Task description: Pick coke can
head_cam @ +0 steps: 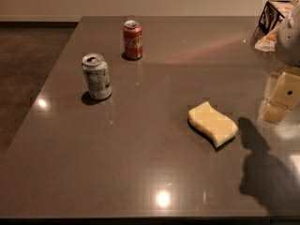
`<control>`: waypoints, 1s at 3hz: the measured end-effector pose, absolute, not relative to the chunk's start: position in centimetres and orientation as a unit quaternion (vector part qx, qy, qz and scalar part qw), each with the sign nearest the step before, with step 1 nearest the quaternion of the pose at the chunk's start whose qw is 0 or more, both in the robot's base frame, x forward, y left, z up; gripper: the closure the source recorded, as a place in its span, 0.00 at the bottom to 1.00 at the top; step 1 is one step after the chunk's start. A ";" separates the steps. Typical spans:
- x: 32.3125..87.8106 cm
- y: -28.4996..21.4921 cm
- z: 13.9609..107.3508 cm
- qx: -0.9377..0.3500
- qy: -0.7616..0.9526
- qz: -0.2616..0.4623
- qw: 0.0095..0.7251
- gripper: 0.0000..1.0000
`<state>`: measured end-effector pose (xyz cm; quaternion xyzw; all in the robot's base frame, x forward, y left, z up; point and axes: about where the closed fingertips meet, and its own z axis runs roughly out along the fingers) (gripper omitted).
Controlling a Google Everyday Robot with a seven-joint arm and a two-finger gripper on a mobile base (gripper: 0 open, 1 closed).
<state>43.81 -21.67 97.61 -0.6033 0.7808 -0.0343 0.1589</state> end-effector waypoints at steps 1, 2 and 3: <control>43.8 -21.7 97.6 -0.603 0.781 -0.034 0.159 0.00; 44.2 -21.5 97.8 -0.606 0.779 -0.023 0.159 0.00; 47.6 -19.7 98.0 -0.607 0.772 0.018 0.187 0.00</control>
Offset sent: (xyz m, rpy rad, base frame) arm 0.0086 0.0026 0.0003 0.0409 0.0577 0.0230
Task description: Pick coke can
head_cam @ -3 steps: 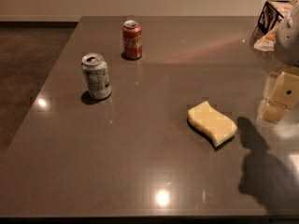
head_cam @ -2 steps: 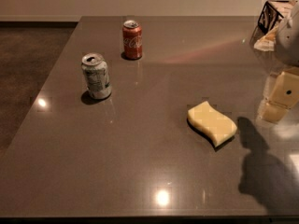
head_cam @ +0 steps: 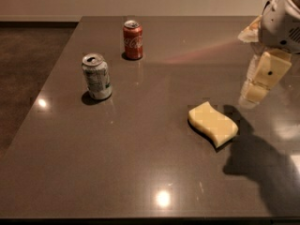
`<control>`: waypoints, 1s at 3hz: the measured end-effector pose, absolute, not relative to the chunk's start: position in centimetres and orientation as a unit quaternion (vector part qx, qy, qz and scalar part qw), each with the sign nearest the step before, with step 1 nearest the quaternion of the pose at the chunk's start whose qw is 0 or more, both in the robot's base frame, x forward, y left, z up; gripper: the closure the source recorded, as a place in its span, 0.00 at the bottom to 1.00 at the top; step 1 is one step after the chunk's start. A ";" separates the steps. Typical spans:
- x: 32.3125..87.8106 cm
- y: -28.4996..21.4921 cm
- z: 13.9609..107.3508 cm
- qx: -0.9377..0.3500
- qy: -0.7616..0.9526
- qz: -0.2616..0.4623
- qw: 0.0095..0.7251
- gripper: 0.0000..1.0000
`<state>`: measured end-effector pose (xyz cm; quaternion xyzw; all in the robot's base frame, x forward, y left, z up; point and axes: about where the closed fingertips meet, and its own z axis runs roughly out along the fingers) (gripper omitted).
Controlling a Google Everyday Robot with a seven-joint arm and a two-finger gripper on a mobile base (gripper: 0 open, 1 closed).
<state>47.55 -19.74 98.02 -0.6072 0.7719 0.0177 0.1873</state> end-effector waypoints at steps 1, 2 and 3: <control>52.2 -16.7 98.0 -0.603 0.768 0.043 0.213 0.00; 57.1 -13.7 96.8 -0.581 0.780 0.053 0.225 0.00; 61.4 -10.8 94.9 -0.551 0.801 0.056 0.227 0.00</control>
Offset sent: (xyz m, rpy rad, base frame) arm 0.1612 0.0969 -0.0303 0.1558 -0.0031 -0.1335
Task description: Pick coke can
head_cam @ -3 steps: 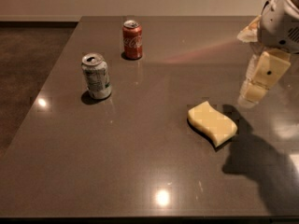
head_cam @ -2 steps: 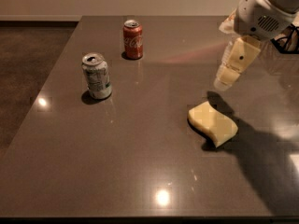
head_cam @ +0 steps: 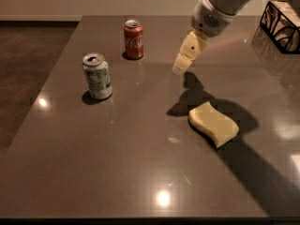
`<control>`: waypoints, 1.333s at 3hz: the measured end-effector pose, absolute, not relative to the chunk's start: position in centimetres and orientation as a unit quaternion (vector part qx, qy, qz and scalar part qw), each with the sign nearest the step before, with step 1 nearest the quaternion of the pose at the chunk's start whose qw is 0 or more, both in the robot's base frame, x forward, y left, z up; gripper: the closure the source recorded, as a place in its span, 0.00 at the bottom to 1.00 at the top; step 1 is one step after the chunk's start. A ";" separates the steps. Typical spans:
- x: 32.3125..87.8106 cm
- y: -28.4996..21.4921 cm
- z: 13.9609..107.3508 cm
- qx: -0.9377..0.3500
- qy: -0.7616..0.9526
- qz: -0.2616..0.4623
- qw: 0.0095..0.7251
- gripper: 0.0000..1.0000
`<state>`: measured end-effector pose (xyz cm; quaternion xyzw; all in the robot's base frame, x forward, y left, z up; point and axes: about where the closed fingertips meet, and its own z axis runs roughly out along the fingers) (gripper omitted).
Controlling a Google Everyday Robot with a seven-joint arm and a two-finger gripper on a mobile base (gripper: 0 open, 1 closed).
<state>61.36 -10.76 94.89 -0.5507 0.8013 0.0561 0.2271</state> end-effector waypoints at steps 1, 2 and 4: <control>64.8 -8.5 93.2 -0.503 0.828 0.071 0.236 0.00; 67.8 -6.7 92.5 -0.448 0.850 0.088 0.261 0.00; 74.0 -4.7 92.6 -0.367 0.872 0.077 0.316 0.00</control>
Offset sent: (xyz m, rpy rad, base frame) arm 0.1078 0.0601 -0.0250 0.2486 -0.0216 -0.3694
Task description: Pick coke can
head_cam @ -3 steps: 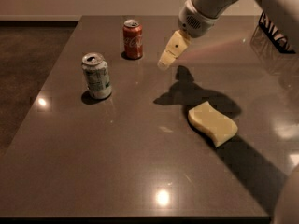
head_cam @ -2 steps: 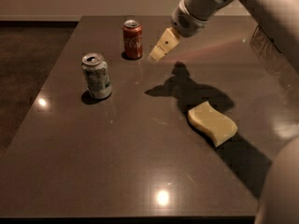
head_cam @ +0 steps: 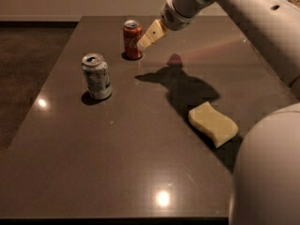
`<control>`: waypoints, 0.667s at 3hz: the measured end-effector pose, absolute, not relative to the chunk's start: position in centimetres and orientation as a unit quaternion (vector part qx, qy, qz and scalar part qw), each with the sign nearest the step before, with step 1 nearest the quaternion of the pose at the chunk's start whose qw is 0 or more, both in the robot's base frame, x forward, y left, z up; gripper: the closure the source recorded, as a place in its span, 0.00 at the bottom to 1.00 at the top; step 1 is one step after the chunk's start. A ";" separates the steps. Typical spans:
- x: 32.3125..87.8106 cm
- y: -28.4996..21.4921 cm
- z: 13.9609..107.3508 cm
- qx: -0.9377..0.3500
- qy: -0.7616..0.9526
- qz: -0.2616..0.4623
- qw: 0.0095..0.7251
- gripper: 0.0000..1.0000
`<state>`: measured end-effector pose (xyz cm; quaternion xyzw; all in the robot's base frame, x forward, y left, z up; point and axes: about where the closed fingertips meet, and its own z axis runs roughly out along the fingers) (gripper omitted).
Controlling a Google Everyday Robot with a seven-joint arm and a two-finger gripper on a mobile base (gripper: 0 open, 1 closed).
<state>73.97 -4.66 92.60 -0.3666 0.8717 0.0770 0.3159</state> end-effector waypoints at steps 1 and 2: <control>76.3 -2.7 92.1 -0.349 0.874 0.083 0.327 0.00; 77.6 -0.2 91.9 -0.342 0.871 0.101 0.337 0.00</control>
Offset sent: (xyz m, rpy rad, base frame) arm 0.0536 0.0722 -0.0023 0.1325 -0.0307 -0.0368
